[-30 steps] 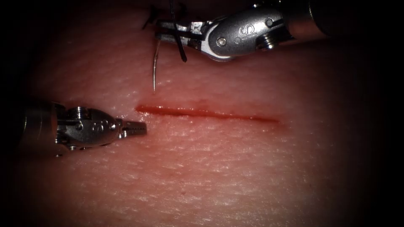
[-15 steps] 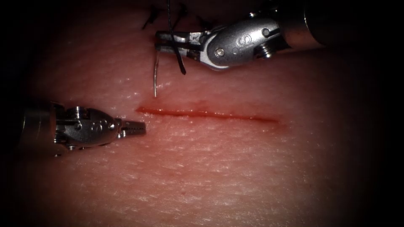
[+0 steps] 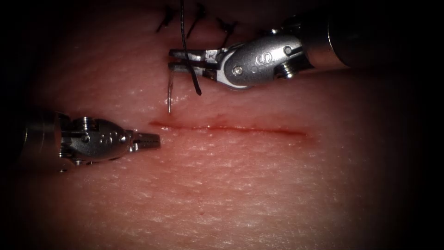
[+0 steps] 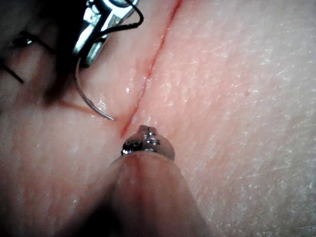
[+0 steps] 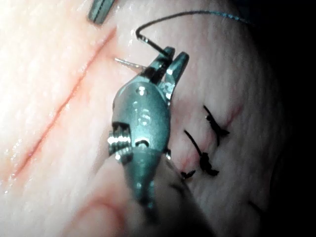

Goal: Wound Closure
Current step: Using the right gripper pierce the needle above the cut

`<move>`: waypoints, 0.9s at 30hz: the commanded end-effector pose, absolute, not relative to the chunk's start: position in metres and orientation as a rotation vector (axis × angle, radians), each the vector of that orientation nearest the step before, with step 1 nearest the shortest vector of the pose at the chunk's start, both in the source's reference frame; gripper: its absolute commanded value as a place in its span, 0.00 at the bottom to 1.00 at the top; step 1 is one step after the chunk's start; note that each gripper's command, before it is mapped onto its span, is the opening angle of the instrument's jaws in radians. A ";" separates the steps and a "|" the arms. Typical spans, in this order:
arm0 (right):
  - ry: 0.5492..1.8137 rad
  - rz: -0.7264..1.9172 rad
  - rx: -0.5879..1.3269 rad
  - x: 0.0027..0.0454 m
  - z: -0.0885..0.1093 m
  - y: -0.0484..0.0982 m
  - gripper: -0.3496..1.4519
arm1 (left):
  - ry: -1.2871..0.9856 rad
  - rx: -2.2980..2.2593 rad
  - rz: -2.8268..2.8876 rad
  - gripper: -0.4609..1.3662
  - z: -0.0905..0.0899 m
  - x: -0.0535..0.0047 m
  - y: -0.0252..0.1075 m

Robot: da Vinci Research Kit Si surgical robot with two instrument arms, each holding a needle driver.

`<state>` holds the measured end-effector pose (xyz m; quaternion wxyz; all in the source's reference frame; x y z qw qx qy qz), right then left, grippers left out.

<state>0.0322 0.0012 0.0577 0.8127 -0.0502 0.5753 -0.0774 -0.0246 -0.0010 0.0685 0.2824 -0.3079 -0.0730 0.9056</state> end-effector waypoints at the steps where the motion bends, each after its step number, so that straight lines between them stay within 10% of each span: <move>1: 1.224 -0.167 -0.087 0.0322 0.058 0.001 0.00 | -0.196 -0.819 2.426 0.13 0.069 -0.0247 -0.001; 27: 1.182 -0.107 0.146 0.0322 0.060 -0.001 0.00 | -0.209 -0.819 2.426 0.13 0.069 -0.0249 -0.002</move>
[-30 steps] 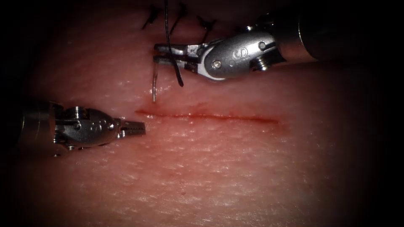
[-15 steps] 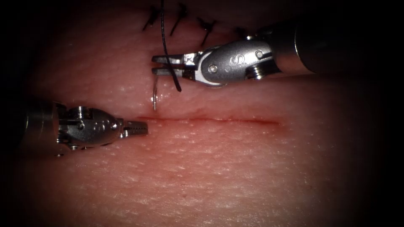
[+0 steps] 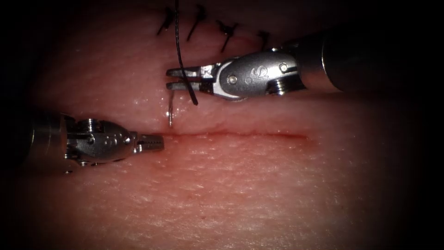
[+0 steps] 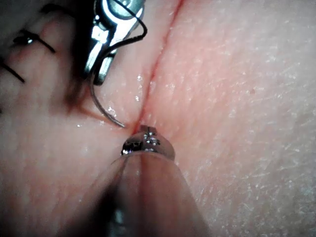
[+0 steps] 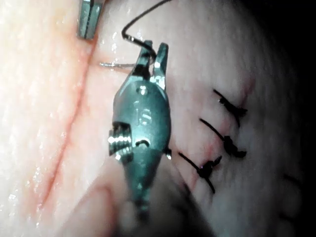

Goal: Wound Closure
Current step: Using the right gripper pierce the needle above the cut

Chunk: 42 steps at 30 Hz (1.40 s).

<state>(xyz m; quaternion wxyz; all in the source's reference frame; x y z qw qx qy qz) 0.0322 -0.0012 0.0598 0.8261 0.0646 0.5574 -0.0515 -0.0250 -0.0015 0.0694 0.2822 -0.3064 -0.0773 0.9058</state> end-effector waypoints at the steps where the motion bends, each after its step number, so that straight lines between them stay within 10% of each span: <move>1: 1.176 -0.104 0.159 0.0322 0.060 -0.001 0.00 | -0.209 -0.819 2.426 0.13 0.069 -0.0249 -0.002; 42: 1.165 0.077 0.263 0.0331 0.060 0.002 0.00 | -0.348 -0.811 2.441 0.20 0.071 -0.0268 -0.004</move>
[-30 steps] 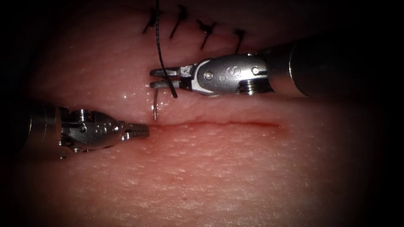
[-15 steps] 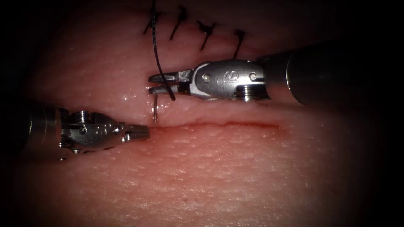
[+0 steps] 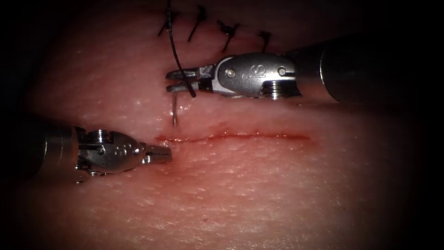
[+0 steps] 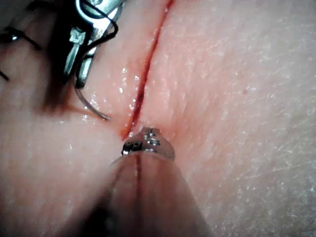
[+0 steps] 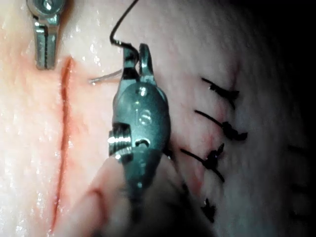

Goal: Wound Closure
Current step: Using the right gripper pierce the needle above the cut

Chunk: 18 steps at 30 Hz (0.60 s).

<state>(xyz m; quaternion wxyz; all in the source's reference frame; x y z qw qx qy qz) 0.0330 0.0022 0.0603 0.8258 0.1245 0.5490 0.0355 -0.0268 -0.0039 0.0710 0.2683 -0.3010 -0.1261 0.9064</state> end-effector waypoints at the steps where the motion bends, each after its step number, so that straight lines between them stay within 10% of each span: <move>1: 1.167 0.077 0.266 0.0333 0.061 0.002 0.00 | -0.355 -0.811 2.444 0.21 0.071 -0.0269 -0.004; 18: 1.170 0.231 0.376 0.0341 0.060 0.006 0.00 | -0.446 -0.727 2.433 0.23 0.076 -0.0253 -0.006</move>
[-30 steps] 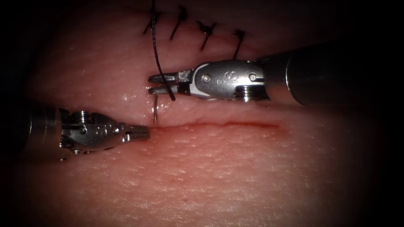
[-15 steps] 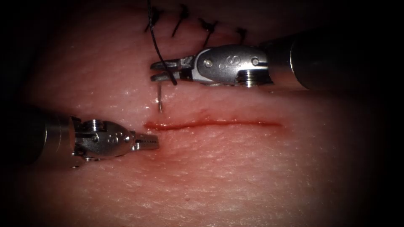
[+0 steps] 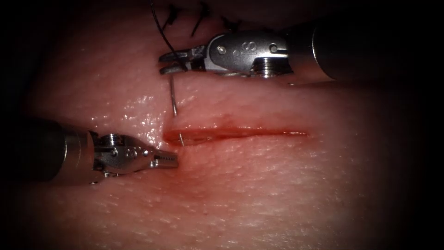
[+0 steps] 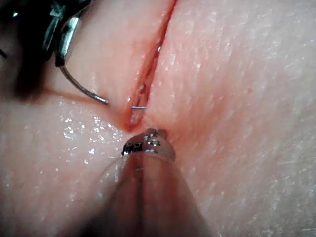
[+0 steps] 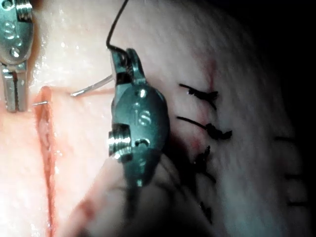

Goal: Wound Closure
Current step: Using the right gripper pierce the needle above the cut

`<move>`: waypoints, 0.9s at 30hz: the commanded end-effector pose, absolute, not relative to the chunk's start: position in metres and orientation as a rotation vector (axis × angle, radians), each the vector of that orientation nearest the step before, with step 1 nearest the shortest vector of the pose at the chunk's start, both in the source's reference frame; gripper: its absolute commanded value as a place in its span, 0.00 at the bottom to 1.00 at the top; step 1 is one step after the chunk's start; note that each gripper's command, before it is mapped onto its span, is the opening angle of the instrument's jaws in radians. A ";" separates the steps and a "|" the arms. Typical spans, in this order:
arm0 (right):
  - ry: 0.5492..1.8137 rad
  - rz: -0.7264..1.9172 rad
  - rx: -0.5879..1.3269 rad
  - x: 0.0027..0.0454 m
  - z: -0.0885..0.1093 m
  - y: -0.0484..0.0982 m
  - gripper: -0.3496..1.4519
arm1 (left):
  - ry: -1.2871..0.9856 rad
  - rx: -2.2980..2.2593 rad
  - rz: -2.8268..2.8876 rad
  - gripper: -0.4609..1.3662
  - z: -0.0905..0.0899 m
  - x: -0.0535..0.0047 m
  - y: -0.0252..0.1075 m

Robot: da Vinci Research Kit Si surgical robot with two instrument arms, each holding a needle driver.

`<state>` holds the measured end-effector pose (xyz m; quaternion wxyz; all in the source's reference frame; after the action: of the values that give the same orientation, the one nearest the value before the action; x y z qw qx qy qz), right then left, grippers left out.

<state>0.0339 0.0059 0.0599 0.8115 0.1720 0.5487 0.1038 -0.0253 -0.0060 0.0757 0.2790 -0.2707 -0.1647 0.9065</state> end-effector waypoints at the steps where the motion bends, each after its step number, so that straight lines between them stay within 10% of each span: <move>1: 1.168 0.247 0.386 0.0341 0.060 0.006 0.00 | -0.448 -0.727 2.433 0.23 0.076 -0.0253 -0.006; 27: 1.014 0.716 1.098 0.0338 0.061 0.002 0.00 | -0.400 -0.734 2.420 0.24 0.074 -0.0244 -0.005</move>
<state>0.0336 0.0013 0.0616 0.6731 0.4928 0.4487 0.3207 -0.0243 -0.0048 0.0742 0.2869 -0.2748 -0.1491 0.9055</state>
